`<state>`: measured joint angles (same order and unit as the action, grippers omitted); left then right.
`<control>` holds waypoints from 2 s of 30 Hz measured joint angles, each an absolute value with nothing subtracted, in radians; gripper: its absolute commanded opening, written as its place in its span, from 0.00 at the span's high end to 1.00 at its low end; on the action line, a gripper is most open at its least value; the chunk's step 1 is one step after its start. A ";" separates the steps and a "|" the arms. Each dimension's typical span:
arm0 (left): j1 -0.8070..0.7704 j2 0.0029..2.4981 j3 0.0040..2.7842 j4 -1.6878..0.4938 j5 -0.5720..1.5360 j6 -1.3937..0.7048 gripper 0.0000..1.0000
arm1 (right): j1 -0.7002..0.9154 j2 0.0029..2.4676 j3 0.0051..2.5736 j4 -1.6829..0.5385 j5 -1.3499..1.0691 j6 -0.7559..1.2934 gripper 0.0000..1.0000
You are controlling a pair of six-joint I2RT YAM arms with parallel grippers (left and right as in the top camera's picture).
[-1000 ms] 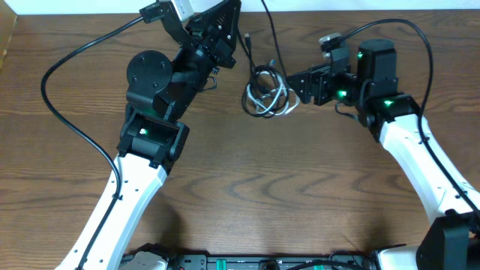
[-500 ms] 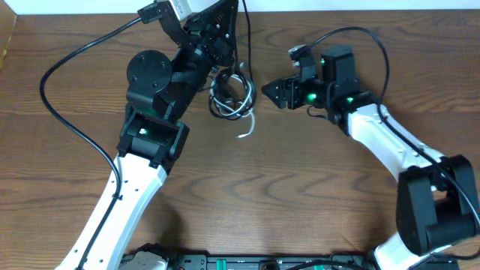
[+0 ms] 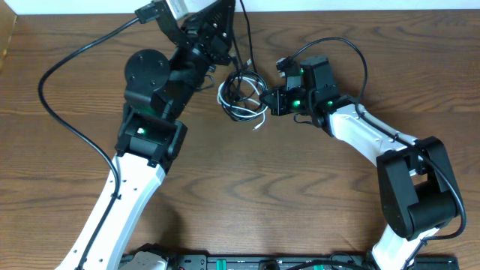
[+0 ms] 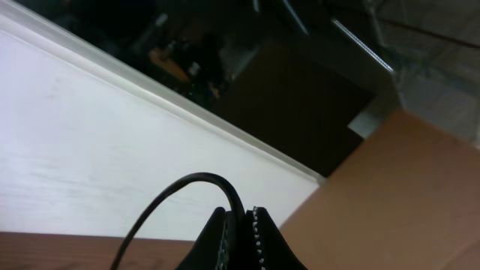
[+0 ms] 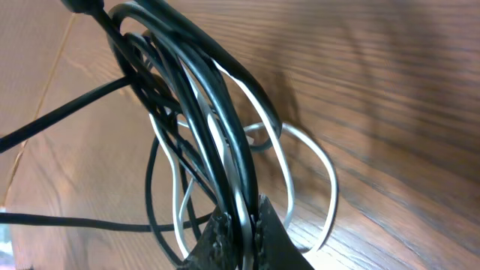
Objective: Untangle cables
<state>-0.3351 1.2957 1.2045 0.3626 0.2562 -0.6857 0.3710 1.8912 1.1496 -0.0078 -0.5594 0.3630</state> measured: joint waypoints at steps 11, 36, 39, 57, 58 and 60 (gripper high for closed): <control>-0.059 1.287 1.211 -0.077 0.247 -0.585 0.93 | 0.312 1.607 1.151 -0.378 -0.453 0.254 0.99; -0.047 1.285 1.211 -0.636 0.237 -0.400 0.26 | 0.381 1.488 1.298 -0.513 -0.347 0.234 0.99; -0.068 1.286 1.211 -0.648 0.237 -0.397 0.21 | 0.394 1.488 1.298 -0.512 -0.327 0.234 0.99; -0.282 1.473 1.212 -0.525 0.394 -0.384 0.03 | 0.394 1.573 1.298 -0.490 -0.323 0.307 0.99; -0.289 1.489 1.212 -0.498 0.417 -0.385 0.03 | 0.394 1.574 1.298 -0.489 -0.327 0.307 0.99; -0.293 1.520 1.212 -0.450 0.467 -0.392 0.07 | 0.394 1.574 1.298 -0.490 -0.333 0.307 0.92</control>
